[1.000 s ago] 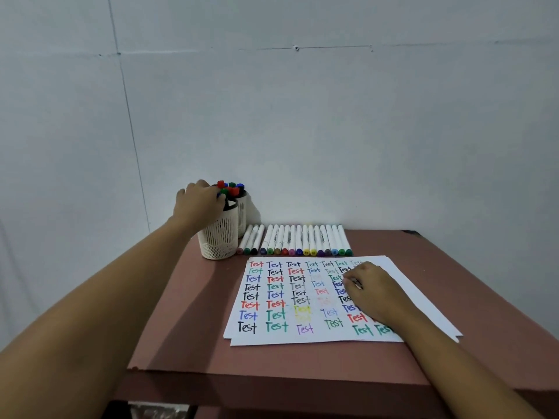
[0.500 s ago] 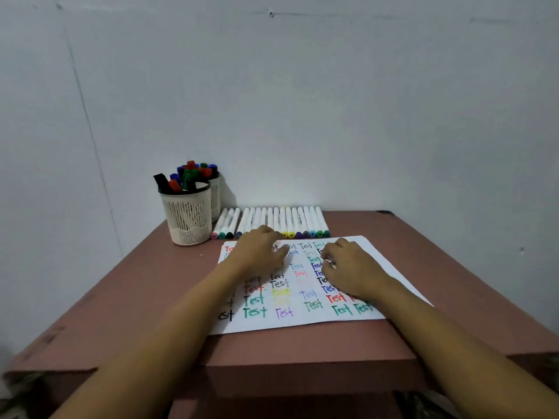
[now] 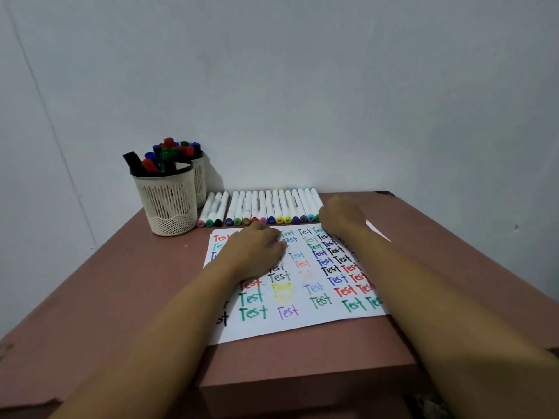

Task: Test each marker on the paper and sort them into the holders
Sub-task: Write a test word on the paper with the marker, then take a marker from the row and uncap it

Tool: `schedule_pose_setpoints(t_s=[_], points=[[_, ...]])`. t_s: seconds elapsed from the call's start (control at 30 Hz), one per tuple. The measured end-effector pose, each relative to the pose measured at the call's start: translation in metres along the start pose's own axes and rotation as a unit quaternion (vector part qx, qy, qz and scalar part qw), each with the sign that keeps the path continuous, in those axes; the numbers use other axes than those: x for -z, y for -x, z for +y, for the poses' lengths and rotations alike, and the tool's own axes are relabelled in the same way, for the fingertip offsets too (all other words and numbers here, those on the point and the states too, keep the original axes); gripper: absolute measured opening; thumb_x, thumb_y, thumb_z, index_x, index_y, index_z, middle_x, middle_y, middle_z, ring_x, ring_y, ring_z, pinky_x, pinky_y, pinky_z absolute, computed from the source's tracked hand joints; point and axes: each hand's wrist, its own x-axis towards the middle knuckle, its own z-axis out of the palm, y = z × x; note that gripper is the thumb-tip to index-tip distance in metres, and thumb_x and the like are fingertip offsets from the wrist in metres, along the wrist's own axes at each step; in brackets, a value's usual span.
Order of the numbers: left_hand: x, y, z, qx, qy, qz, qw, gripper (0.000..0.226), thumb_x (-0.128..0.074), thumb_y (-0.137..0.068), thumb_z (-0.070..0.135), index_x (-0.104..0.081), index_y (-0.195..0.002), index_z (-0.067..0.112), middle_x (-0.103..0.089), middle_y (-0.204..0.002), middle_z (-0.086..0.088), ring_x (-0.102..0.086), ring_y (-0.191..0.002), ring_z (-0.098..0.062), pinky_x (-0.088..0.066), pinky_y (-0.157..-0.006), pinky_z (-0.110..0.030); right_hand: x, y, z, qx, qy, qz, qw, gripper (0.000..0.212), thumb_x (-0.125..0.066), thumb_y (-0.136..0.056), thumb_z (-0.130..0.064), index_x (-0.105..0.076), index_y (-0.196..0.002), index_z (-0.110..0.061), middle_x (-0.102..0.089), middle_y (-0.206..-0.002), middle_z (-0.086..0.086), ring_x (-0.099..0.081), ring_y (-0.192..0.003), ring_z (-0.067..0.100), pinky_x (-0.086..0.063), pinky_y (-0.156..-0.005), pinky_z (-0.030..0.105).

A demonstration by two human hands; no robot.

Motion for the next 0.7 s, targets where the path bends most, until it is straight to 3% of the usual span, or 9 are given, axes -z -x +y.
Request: schedule_pose_setpoints(t_s=[0.1, 0.23, 0.33, 0.47, 0.57, 0.7], points=[[-0.001, 0.0, -0.001, 0.003, -0.003, 0.0, 1.0, 0.04, -0.037, -0.096, 0.042, -0.052, -0.128, 0.021, -0.04, -0.139, -0.003, -0.042, -0.123, -0.021, -0.035, -0.103, -0.036, -0.005, -0.007, -0.003, -0.024, 0.009, -0.002, 1.0, 0.013, -0.048, -0.092, -0.012, -0.059, -0.093, -0.006, -0.062, -0.108, 0.015, -0.056, -0.102, 0.032, -0.036, -0.07, 0.03], [-0.002, -0.001, -0.005, 0.003, -0.004, -0.004, 1.0, 0.04, -0.037, -0.097, 0.042, -0.051, -0.128, 0.021, -0.04, -0.139, -0.003, -0.044, -0.122, -0.021, -0.036, -0.102, -0.036, -0.005, -0.013, -0.003, -0.064, -0.046, 0.016, 0.997, 0.017, -0.048, -0.091, -0.008, -0.048, -0.074, -0.006, -0.06, -0.092, 0.012, -0.051, -0.078, 0.025, -0.034, -0.057, 0.027], [-0.003, -0.001, -0.006, 0.005, 0.001, -0.002, 1.0, 0.04, -0.036, -0.097, 0.041, -0.051, -0.129, 0.021, -0.041, -0.138, -0.004, -0.044, -0.121, -0.021, -0.037, -0.102, -0.037, 0.002, -0.012, -0.001, -0.096, -0.139, 0.071, 0.983, 0.012, -0.046, -0.094, -0.009, -0.055, -0.09, -0.002, -0.053, -0.081, 0.008, -0.05, -0.07, 0.022, -0.031, -0.048, 0.026], [-0.004, -0.003, -0.009, 0.009, 0.026, 0.036, 0.999, 0.043, -0.036, -0.098, 0.038, -0.044, -0.136, 0.019, -0.04, -0.14, -0.007, -0.043, -0.124, -0.021, -0.036, -0.101, -0.033, 0.02, -0.001, 0.001, -0.083, -0.211, 0.129, 0.965, 0.026, -0.045, -0.096, -0.016, -0.061, -0.098, 0.004, -0.057, -0.083, 0.011, -0.052, -0.072, 0.023, -0.037, -0.059, 0.028], [-0.003, -0.002, -0.009, -0.011, 0.046, 0.097, 0.994, 0.045, -0.041, -0.098, 0.031, -0.039, -0.14, 0.015, -0.038, -0.142, -0.007, -0.039, -0.128, -0.021, -0.033, -0.102, -0.03, 0.036, 0.018, 0.002, -0.055, -0.281, 0.128, 0.949, 0.024, -0.047, -0.094, -0.015, -0.065, -0.09, -0.001, -0.052, -0.07, 0.007, -0.046, -0.062, 0.018, -0.032, -0.048, 0.024], [-0.001, 0.0, -0.003, -0.054, 0.066, 0.155, 0.984, 0.049, -0.047, -0.096, 0.022, -0.035, -0.141, 0.009, -0.035, -0.144, -0.01, -0.039, -0.129, -0.023, -0.031, -0.103, -0.028, 0.051, 0.052, 0.009, -0.031, -0.351, 0.096, 0.931, 0.025, -0.049, -0.092, -0.017, -0.055, -0.07, -0.006, -0.041, -0.063, 0.007, -0.035, -0.057, 0.017, -0.029, -0.052, 0.025]])
